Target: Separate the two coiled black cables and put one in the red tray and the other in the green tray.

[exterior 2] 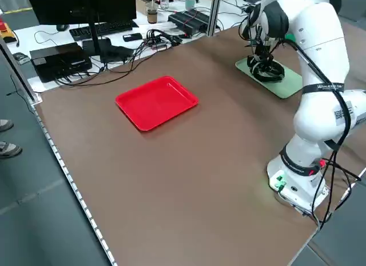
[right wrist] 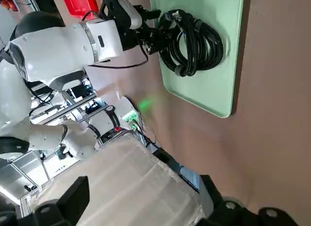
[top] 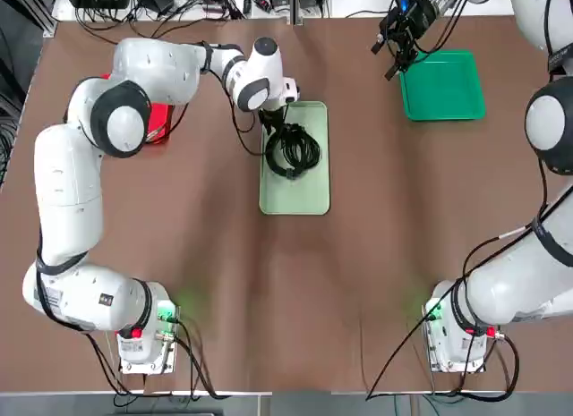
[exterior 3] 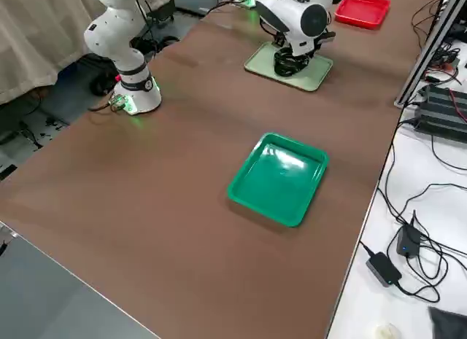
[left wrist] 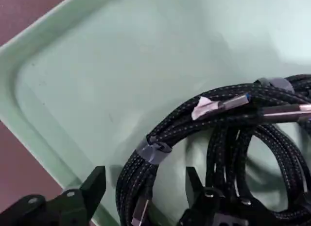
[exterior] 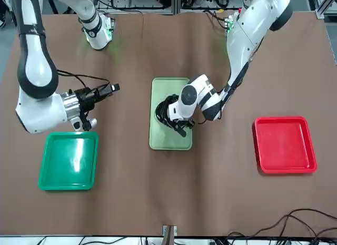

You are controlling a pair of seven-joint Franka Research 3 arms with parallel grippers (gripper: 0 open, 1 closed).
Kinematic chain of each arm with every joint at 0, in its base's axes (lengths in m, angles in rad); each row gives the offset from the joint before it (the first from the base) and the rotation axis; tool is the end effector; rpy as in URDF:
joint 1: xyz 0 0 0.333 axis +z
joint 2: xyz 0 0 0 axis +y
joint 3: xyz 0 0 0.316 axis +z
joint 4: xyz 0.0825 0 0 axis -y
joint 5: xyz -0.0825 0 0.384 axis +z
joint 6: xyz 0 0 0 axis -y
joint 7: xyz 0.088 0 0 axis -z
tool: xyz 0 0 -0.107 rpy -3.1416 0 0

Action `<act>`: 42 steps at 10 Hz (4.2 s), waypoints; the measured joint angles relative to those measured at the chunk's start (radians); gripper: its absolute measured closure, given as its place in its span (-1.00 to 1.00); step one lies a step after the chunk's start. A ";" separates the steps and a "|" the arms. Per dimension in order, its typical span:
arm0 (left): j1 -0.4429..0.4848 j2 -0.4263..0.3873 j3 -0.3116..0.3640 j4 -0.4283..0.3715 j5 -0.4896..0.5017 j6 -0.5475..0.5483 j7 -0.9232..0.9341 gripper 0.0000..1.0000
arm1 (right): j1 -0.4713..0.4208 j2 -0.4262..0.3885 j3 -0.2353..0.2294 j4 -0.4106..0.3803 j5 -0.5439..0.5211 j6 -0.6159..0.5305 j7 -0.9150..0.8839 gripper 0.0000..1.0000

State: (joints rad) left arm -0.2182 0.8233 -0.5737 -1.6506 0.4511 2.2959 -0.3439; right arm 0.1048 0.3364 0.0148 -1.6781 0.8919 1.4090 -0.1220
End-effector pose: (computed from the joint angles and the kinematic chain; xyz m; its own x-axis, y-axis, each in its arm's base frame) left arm 0.5135 -0.4430 0.1848 0.8165 -0.5761 -0.0377 -0.5725 -0.8164 0.0760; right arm 0.5798 0.1627 0.4164 0.8521 0.3061 -0.4247 -0.1552 -0.6271 -0.7633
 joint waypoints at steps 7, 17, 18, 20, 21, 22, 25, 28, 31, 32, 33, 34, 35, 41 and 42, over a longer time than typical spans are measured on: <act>0.013 0.004 0.001 -0.006 0.024 0.006 -0.003 0.48 | 0.078 0.000 0.002 -0.051 0.036 0.118 -0.071 -0.99; 0.048 -0.215 -0.029 -0.101 0.026 0.016 0.038 0.52 | 0.079 0.000 0.001 -0.055 0.133 0.132 -0.104 -0.99; 0.058 -0.249 -0.033 -0.121 0.026 0.016 0.042 0.52 | 0.083 0.000 0.001 -0.055 0.159 0.138 -0.104 -0.99; 0.094 -0.300 -0.064 -0.146 -0.027 0.015 0.088 0.52 | 0.107 0.005 0.002 -0.063 0.177 0.183 -0.159 -0.99; 0.107 -0.334 -0.075 -0.154 -0.091 -0.002 0.138 0.52 | 0.122 0.018 0.002 -0.069 0.202 0.212 -0.210 -0.99; 0.109 -0.374 -0.078 -0.157 -0.163 -0.040 0.188 0.52 | 0.135 0.040 0.002 -0.072 0.235 0.236 -0.271 -0.99; 0.111 -0.510 -0.080 -0.159 -0.335 -0.182 0.302 0.52 | 0.162 0.103 0.002 -0.073 0.283 0.301 -0.417 -0.99; 0.113 -0.599 -0.077 -0.162 -0.395 -0.249 0.334 0.52 | 0.170 0.142 0.002 -0.073 0.295 0.313 -0.530 -0.99; 0.116 -0.631 -0.069 -0.139 -0.397 -0.268 0.336 0.52 | 0.208 0.157 0.003 -0.093 0.330 0.321 -0.586 -0.99; 0.116 -0.633 -0.067 -0.125 -0.397 -0.282 0.337 0.52 | 0.222 0.158 0.003 -0.106 0.342 0.321 -0.594 -0.99; 0.116 -0.633 -0.065 -0.116 -0.397 -0.293 0.338 0.52 | 0.233 0.159 0.003 -0.114 0.344 0.321 -0.595 -0.99; 0.116 -0.633 -0.065 -0.114 -0.398 -0.296 0.338 0.52 | 0.237 0.159 0.004 -0.120 0.346 0.316 -0.595 -0.99; 0.116 -0.633 -0.065 -0.114 -0.400 -0.297 0.338 0.52 | 0.238 0.159 0.004 -0.124 0.369 0.293 -0.594 -0.97; 0.116 -0.633 -0.065 -0.113 -0.404 -0.298 0.338 0.52 | 0.273 0.159 0.008 -0.127 0.519 0.248 -0.593 -0.93; 0.116 -0.633 -0.064 -0.111 -0.404 -0.298 0.338 0.52 | 0.293 0.159 0.008 -0.129 0.539 0.251 -0.593 -0.90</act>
State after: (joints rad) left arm -0.1019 0.1906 -0.6375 -1.7614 0.0473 1.9984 -0.0060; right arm 0.3977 0.4953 0.0230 -1.8075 1.4308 1.6602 -0.7151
